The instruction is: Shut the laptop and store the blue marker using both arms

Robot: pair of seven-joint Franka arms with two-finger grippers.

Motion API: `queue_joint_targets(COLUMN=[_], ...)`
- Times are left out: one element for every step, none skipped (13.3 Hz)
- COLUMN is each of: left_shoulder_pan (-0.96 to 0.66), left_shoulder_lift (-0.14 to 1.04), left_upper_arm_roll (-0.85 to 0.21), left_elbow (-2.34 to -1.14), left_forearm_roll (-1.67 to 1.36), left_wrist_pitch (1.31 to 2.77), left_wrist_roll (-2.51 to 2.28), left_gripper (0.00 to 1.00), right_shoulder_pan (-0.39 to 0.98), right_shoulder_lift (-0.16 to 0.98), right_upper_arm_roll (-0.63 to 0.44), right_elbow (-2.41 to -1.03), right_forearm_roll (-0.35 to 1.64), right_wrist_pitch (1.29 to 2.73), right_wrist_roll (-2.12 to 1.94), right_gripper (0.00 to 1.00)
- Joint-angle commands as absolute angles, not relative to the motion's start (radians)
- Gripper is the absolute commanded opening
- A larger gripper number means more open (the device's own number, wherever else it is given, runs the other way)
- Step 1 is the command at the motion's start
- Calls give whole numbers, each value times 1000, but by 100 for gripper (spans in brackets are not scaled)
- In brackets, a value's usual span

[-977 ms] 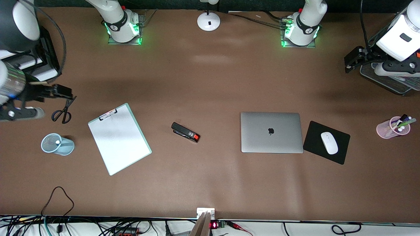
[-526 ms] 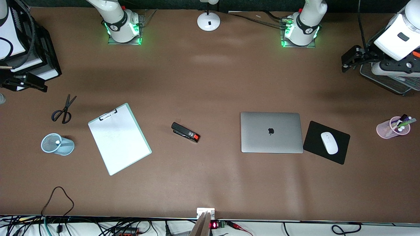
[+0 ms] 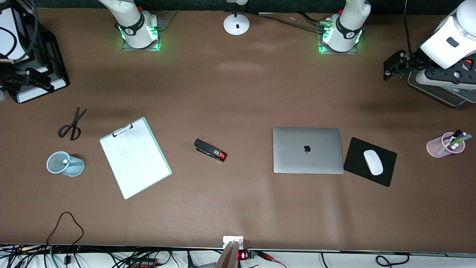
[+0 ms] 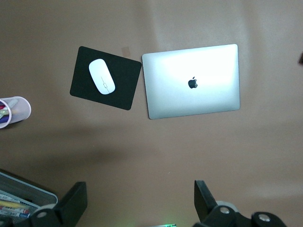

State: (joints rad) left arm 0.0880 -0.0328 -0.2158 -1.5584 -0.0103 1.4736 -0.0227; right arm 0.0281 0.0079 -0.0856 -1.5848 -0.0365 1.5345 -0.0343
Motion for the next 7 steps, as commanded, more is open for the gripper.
queue_joint_targets(left_shoulder_pan=[100,113,118,118,118,118,118], left_shoulder_lift=[-80,-81,-84,-84,-84,-84,-84], left_upper_arm_roll=[-210,-210,-210,-210,-210,-210,-210], left_elbow=[-1606,-1609,-1609,-1611,-1611,-1611,-1611], left_forearm_roll=[-26,-26,-28,-28,-28,-28,-28], left_wrist_pitch=[1493,1494,1494,1494,1494,1493,1493], left_wrist_roll=[23,40,49,49,49,41,38], left_gripper=[100,100,100,100,100,100,100], right_shoulder_pan=[21,23,25,25,25,22,21], right_shoulder_lift=[-17,-15,-12,-6,-8,-9,-9], right_upper_arm_roll=[-80,-77,-75,-74,-75,-78,-78], right_elbow=[-1617,-1614,-1609,-1605,-1605,-1603,-1597], right_forearm_roll=[-20,-24,-26,-25,-22,-20,-20], right_wrist_pitch=[1546,1540,1540,1542,1540,1540,1540], right_wrist_roll=[-20,-21,-23,-26,-29,-31,-31], right_gripper=[100,100,100,100,100,100,100])
